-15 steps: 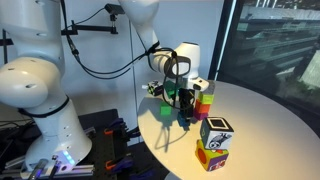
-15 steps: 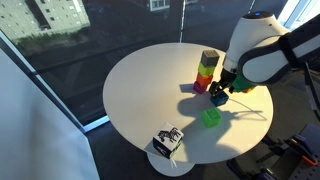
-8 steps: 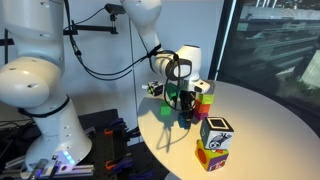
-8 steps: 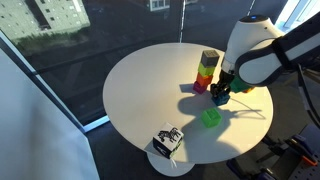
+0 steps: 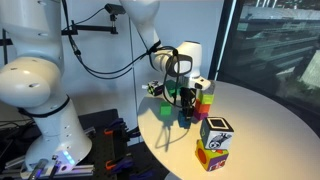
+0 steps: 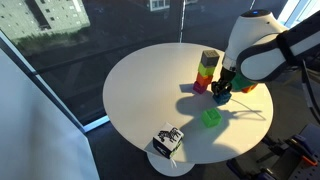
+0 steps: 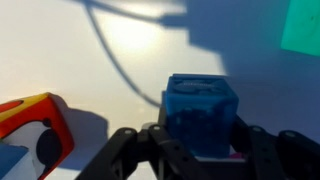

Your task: Pick up the blue block and place it on top of the green block

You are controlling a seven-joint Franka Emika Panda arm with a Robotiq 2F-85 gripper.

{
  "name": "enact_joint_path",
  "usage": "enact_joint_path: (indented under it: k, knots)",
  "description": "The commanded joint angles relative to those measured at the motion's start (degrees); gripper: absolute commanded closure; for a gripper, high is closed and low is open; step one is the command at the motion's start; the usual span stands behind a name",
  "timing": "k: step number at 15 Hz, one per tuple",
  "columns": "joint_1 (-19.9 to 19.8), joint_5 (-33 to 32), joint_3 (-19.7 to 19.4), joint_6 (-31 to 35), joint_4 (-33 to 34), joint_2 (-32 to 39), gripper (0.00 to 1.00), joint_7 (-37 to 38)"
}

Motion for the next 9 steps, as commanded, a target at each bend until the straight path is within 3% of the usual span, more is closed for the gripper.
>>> enact_joint_path:
  k: [1,9]
  knots:
    - [0.9,-2.1,-0.7,-3.5,-0.9,-4.1,0.69,2.2]
    - [0.3,-1.8,1.9,-10.0,-1.5,-9.4,0.69,1.4]
